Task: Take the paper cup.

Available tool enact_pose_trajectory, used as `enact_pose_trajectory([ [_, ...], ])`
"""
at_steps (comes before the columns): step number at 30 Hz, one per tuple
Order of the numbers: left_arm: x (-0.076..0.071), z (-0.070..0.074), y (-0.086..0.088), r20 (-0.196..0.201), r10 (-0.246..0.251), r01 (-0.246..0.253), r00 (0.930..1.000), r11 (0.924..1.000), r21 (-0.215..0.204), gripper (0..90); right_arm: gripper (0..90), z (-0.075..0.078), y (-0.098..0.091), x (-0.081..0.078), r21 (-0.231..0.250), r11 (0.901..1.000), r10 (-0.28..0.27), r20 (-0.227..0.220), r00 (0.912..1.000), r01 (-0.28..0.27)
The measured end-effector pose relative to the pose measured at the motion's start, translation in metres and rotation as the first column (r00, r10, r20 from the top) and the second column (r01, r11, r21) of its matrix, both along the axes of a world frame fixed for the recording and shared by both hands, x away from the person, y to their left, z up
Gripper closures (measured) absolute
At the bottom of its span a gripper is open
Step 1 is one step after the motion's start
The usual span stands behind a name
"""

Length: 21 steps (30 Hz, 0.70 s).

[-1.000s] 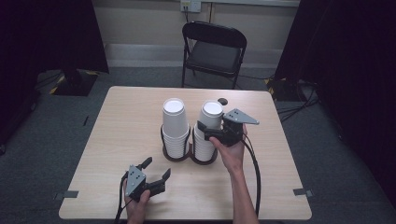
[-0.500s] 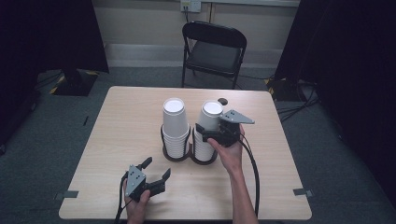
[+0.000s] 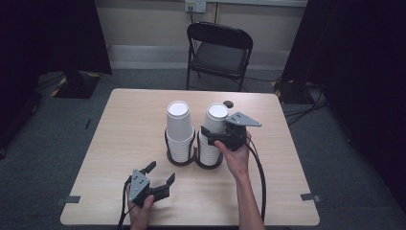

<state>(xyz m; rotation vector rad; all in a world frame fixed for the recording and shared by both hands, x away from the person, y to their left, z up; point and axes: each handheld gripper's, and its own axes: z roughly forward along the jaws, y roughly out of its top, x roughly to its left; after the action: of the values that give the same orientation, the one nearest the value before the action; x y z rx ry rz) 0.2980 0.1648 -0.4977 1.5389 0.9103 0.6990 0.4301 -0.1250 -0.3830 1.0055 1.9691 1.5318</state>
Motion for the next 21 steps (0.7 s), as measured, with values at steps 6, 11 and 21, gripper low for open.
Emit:
enact_pose_trajectory([
  [6, 0.000, 0.000, 0.000, 0.000, 0.001, -0.001, 1.0000, 1.0000, 0.000, 17.8, 13.7, 0.001, 0.000, 0.000, -0.003, 1.0000, 0.002, 0.000, 1.0000, -0.002],
  [11, 0.000, 0.000, 0.000, 0.000, 0.001, -0.001, 1.0000, 1.0000, -0.002, 17.8, 13.7, 0.001, 0.001, 0.000, -0.007, 1.0000, 0.000, 0.004, 1.0000, 0.000],
  [21, 0.000, 0.000, 0.000, 0.001, 0.004, -0.004, 1.0000, 1.0000, -0.004, 17.8, 13.8, 0.012, -0.002, -0.001, 0.010, 0.9999, -0.003, 0.027, 0.9996, 0.003],
])
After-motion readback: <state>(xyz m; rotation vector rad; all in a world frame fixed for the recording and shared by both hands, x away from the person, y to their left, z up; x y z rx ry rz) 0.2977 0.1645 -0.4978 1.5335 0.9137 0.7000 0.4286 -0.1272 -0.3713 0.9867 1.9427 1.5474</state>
